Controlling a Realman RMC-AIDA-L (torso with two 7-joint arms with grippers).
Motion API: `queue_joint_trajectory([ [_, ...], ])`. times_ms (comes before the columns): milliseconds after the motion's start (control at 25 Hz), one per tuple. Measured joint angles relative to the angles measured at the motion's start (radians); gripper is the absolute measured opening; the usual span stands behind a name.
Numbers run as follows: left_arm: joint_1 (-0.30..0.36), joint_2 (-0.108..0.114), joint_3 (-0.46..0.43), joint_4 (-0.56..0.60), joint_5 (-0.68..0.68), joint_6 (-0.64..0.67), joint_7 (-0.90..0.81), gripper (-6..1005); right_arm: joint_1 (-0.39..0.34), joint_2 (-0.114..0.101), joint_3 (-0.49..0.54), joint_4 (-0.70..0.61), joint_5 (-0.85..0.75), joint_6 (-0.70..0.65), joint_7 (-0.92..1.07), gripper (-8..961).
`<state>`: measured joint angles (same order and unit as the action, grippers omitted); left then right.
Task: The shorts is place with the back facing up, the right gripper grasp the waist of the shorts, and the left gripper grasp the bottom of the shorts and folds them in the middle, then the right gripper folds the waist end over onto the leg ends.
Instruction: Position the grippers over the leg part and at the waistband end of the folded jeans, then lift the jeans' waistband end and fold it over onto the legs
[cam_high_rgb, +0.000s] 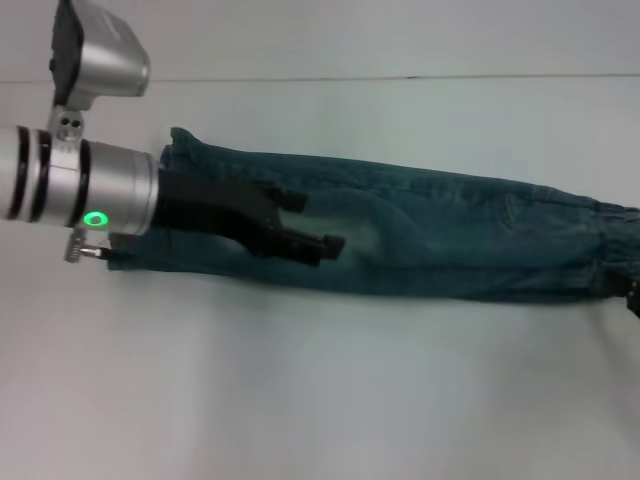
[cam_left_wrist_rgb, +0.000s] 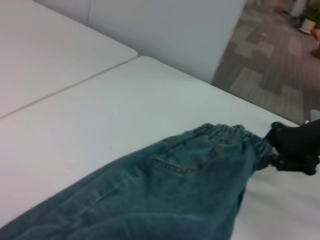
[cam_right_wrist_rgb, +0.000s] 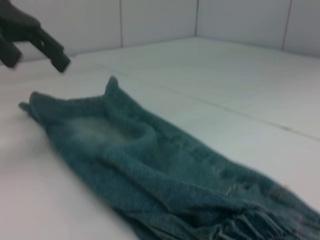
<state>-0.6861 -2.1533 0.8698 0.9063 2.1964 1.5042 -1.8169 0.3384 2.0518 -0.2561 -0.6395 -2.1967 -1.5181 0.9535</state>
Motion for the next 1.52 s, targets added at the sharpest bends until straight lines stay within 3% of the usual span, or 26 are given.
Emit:
queue_joint_trajectory([
  [120, 0.007, -0.018, 0.056, -0.066, -0.044, -0.123, 0.039, 934, -0.003, 0.021, 0.020, -0.082, 0.000, -0.042, 0.039, 57],
  [280, 0.007, -0.017, 0.149, -0.220, -0.193, -0.310, 0.106, 933, 0.003, 0.033, 0.024, -0.175, 0.008, -0.098, 0.099, 58],
  [400, 0.022, -0.020, 0.170, -0.327, -0.365, -0.395, 0.246, 793, 0.014, 0.032, 0.022, -0.213, 0.013, -0.139, 0.148, 57],
  [640, 0.028, -0.021, 0.180, -0.515, -0.684, -0.440, 0.511, 551, 0.044, 0.031, 0.010, -0.289, 0.014, -0.166, 0.236, 56],
  [840, -0.033, -0.021, 0.180, -0.735, -0.877, -0.464, 0.692, 308, 0.074, 0.027, 0.009, -0.330, 0.014, -0.169, 0.296, 55],
  [1080, -0.087, -0.022, 0.142, -0.902, -0.965, -0.451, 0.789, 109, 0.132, 0.019, -0.015, -0.357, 0.017, -0.173, 0.357, 55],
  [1520, -0.148, -0.022, -0.074, -1.101, -0.955, -0.446, 0.991, -2, 0.298, 0.018, -0.123, -0.368, 0.024, -0.156, 0.419, 55],
])
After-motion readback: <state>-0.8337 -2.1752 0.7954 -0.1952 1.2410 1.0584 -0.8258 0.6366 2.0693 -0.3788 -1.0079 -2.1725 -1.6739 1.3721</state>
